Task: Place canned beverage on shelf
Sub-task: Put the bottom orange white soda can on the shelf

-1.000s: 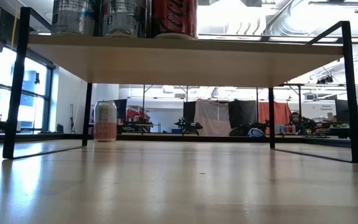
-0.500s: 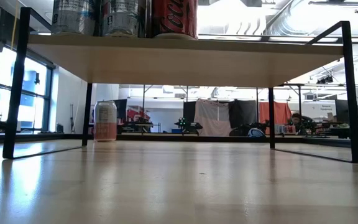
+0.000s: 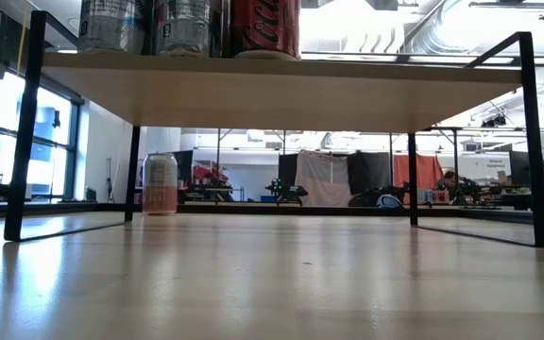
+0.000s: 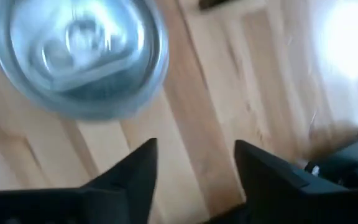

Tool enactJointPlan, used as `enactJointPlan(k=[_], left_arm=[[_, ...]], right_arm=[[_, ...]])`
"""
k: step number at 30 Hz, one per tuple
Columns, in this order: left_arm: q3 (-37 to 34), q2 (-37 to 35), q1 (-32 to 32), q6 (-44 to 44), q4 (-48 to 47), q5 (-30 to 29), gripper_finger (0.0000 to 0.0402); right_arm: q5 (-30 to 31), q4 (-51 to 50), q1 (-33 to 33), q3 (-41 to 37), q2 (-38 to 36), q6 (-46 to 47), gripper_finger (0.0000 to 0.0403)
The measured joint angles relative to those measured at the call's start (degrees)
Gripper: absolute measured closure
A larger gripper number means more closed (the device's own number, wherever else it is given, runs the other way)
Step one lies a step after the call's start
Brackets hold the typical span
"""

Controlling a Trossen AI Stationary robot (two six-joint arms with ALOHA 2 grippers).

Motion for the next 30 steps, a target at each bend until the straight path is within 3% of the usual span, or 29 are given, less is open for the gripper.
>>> enactJointPlan(k=[6,11,17,21,24,30], left_arm=[[0.0,0.0,0.0,0.0,0.0,0.0,0.0067],[0.0,0.0,0.0,0.0,0.0,0.0,0.0067],[0.0,0.0,0.0,0.0,0.0,0.0,0.0067],[0.0,0.0,0.0,0.0,0.0,0.0,0.0067],[0.0,0.0,0.0,0.0,0.0,0.0,0.0067],[0.0,0.0,0.0,0.0,0.0,0.0,0.0067]], right_arm=[[5.1,6.0,0.0,0.0,0.0,-0.5,0.0326],[5.3,15.3,-0.3,0.0,0.0,-3.6,0.0392],[5.0,21.3,-0.5,0.0,0.0,-5.4,0.0390],[1.5,14.7,-0.5,1.6,0.1,-6.7,0.0399],[2.8,9.2,-0.1,1.3,0.1,-4.6,0.0400],[4.4,14.9,-0.9,-2.5,0.1,-3.7,0.0402]])
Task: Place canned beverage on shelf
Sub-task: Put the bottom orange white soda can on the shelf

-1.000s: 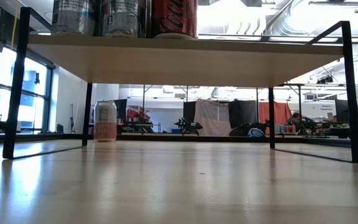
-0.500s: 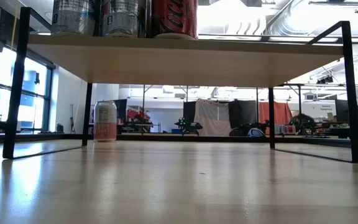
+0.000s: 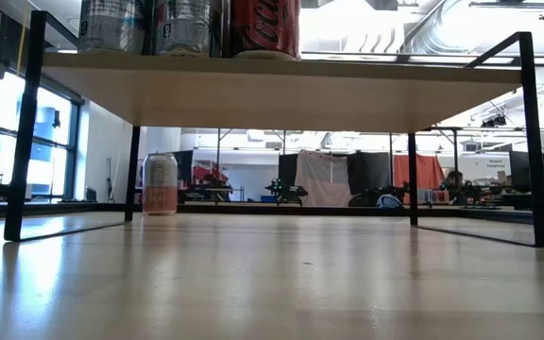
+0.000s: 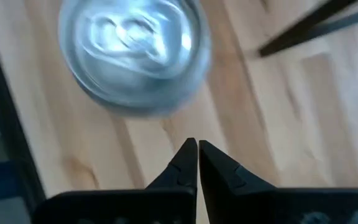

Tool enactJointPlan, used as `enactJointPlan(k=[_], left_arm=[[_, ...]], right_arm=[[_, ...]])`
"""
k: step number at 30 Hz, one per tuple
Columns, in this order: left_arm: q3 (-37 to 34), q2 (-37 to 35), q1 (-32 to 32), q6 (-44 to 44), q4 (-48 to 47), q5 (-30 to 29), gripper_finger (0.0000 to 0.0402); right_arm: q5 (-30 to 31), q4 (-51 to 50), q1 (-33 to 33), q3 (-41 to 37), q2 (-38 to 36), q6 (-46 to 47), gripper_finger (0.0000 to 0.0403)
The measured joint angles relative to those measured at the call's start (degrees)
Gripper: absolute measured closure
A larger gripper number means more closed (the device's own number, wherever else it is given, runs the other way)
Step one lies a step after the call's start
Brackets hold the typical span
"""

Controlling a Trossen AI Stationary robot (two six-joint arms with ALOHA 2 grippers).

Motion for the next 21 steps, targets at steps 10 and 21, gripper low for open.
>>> enactJointPlan(k=[10,21], left_arm=[[0.0,0.0,0.0,0.0,0.0,0.0,0.0067],[0.0,0.0,0.0,0.0,0.0,0.0,0.0067]], right_arm=[[1.4,20.1,-0.8,-0.8,0.0,-7.9,0.0403],[-4.1,7.6,-0.8,-0.8,0.3,-3.1,0.0403]])
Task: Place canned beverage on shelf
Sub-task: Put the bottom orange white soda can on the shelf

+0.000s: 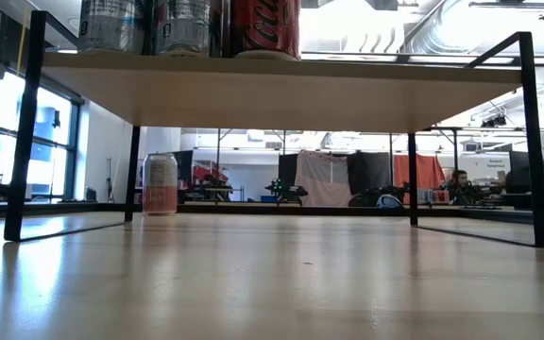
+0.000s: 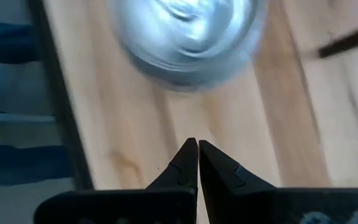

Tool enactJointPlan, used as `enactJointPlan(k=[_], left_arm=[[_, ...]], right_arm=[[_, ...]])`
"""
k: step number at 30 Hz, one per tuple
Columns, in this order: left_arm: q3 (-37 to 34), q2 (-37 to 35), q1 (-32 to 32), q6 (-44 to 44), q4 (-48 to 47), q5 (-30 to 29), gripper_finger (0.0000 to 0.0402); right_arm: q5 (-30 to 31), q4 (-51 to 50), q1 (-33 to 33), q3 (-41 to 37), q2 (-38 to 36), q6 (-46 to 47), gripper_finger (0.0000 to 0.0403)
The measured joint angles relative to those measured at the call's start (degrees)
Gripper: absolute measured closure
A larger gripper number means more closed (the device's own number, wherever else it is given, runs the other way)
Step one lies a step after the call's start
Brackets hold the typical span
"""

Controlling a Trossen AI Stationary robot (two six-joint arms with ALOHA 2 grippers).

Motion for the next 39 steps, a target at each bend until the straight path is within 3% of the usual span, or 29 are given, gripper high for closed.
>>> enactJointPlan(k=[10,14,18,26,39], left_arm=[[0.0,0.0,0.0,0.0,0.0,0.0,0.0067],[0.0,0.0,0.0,0.0,0.0,0.0,0.0067],[0.0,0.0,0.0,0.0,0.0,0.0,0.0067],[0.0,0.0,0.0,0.0,0.0,0.0,0.0067],[0.0,0.0,0.0,0.0,0.0,0.0,0.0067]], right_arm=[[1.3,13.2,-2.3,0.2,2.8,-5.2,0.0403],[3.1,13.0,-2.7,2.6,2.8,-7.9,0.0403],[1.1,8.1,-2.5,6.2,2.8,-9.7,0.0403],[0.3,-5.5,-0.6,6.0,2.8,-2.2,0.0403],[4.8,4.7,-2.7,3.7,2.8,-8.8,0.0403]])
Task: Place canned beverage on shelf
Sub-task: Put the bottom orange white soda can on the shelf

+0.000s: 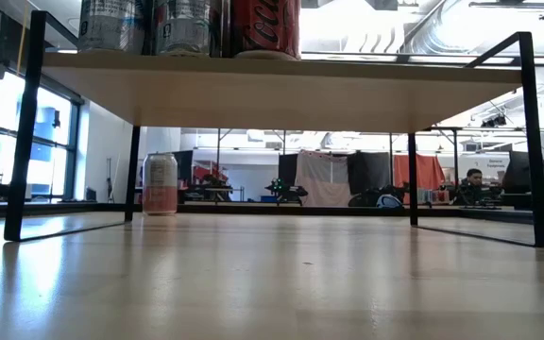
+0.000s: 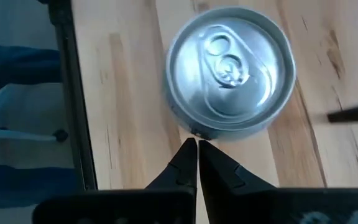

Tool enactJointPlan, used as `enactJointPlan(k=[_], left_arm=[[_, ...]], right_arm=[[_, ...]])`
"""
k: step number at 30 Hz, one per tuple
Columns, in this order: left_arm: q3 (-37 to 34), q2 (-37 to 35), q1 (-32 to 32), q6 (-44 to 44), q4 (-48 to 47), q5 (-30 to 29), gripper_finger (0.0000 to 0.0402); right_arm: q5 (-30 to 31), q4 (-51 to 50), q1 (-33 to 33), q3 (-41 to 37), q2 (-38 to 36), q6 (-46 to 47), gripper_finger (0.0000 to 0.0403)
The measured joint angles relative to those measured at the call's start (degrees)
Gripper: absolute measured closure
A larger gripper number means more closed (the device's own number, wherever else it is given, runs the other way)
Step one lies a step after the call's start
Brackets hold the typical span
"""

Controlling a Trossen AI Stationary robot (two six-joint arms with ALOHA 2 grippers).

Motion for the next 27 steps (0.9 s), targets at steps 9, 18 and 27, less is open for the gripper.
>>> enactJointPlan(k=[9,18,27], left_arm=[[0.0,0.0,0.0,0.0,0.0,0.0,0.0067],[0.0,0.0,0.0,0.0,0.0,0.0,0.0067],[0.0,0.0,0.0,0.0,0.0,0.0,0.0067]], right_arm=[[-4.6,-4.1,0.5,0.0,0.0,2.1,0.0403],[-7.6,-10.7,0.8,4.6,-0.1,1.6,0.0403],[-4.7,-19.3,1.0,17.1,-0.2,-5.2,0.0403]])
